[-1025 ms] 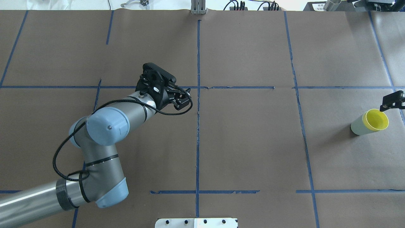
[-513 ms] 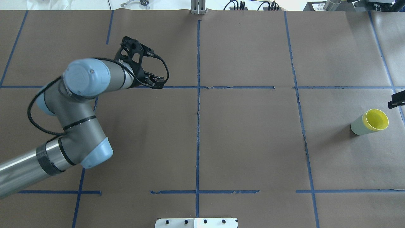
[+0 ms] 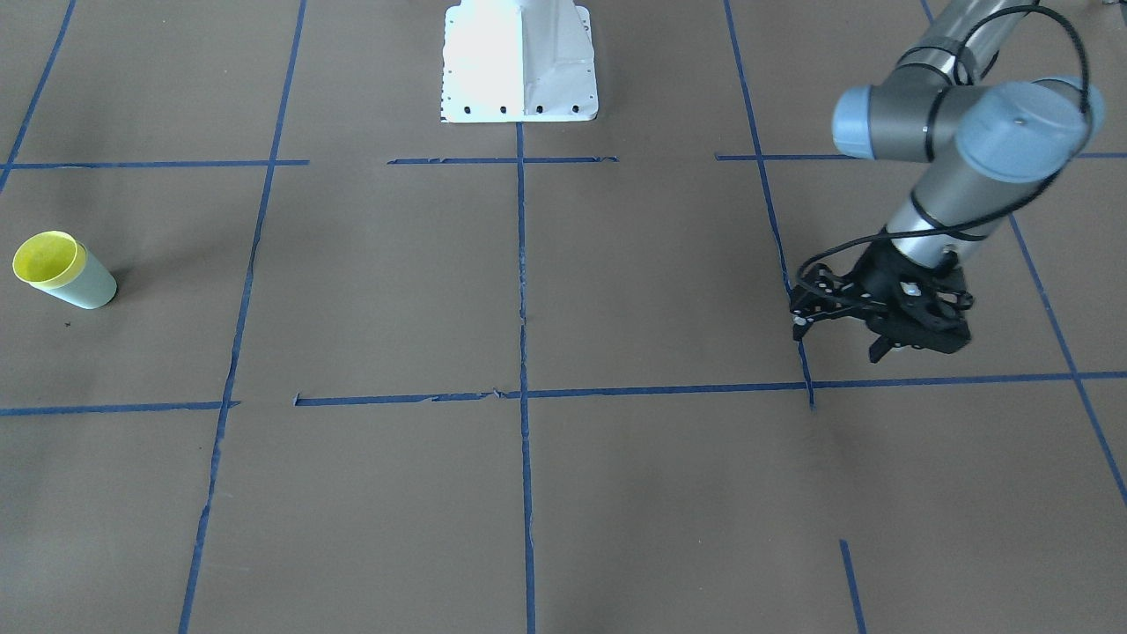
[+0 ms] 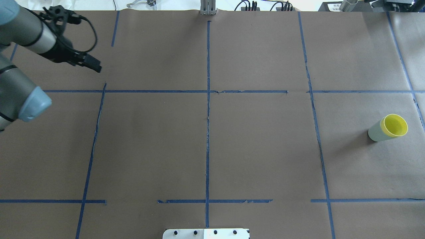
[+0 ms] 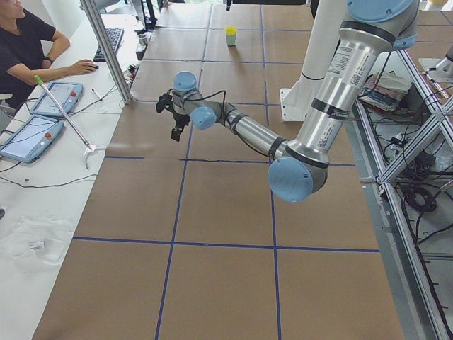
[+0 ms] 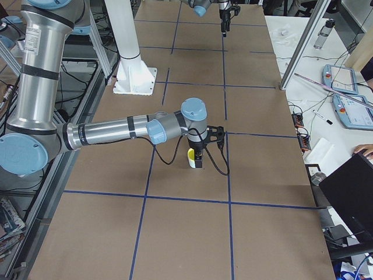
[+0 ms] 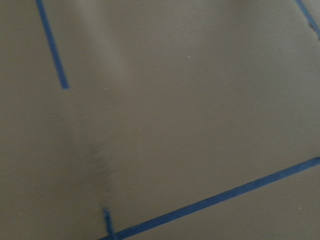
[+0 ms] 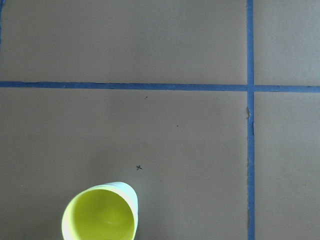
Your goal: Transfer and stack yellow cup on green cup
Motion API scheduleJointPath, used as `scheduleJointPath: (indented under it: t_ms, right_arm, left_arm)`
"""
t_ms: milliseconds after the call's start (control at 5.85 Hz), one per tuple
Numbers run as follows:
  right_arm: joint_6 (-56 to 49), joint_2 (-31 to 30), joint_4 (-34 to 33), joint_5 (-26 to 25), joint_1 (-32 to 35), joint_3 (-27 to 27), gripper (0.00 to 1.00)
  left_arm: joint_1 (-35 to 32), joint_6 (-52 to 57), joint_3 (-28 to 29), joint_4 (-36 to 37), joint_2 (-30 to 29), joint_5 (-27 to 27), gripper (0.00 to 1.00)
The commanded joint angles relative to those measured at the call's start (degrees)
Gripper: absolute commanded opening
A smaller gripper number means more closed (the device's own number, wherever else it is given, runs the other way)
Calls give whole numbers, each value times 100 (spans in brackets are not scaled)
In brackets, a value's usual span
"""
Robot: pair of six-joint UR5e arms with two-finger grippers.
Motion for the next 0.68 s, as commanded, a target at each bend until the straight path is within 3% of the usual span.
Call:
scheduleJointPath:
  t_ms: [0, 513]
  right_arm:
    - [-963, -11, -441, 100, 408, -99, 100]
    - [-1864, 33, -1191, 145, 701, -151, 100]
  left_arm:
    - [-949, 1745, 51, 147, 786, -585, 99]
    - [-2618, 5031, 51, 2198, 1140, -649, 99]
